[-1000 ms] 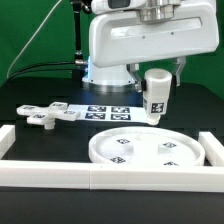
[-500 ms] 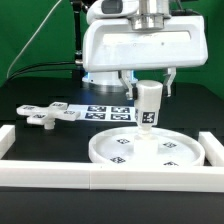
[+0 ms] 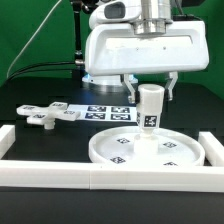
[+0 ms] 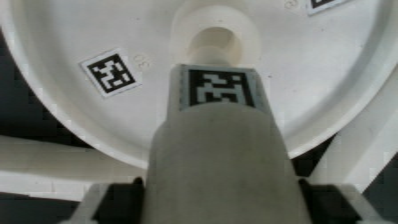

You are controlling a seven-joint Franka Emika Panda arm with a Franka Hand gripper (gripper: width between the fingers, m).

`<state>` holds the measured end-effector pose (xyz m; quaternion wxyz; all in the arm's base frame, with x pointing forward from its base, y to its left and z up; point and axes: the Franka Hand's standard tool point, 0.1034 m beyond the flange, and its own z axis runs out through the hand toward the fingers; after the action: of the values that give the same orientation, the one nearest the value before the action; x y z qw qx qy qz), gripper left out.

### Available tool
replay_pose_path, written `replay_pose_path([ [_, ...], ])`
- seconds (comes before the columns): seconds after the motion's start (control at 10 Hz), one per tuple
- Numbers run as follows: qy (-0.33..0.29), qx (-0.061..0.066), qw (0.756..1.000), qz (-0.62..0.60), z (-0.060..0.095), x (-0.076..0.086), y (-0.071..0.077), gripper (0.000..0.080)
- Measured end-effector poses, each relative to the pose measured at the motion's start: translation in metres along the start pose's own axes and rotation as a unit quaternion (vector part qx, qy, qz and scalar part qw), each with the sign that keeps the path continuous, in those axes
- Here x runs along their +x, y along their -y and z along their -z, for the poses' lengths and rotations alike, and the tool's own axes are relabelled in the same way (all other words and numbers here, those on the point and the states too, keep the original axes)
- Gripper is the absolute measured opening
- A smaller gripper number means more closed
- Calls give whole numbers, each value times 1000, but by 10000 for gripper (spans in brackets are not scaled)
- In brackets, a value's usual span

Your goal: Assemble round table

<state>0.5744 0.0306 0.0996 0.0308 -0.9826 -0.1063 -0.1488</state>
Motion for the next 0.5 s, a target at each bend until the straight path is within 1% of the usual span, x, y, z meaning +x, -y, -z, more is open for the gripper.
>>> replay_pose_path([
  [0.3,-1,-2,1000,-1,1,-2,-2,407],
  [0.5,0,-1,1000,-2,2,-4,0,407],
])
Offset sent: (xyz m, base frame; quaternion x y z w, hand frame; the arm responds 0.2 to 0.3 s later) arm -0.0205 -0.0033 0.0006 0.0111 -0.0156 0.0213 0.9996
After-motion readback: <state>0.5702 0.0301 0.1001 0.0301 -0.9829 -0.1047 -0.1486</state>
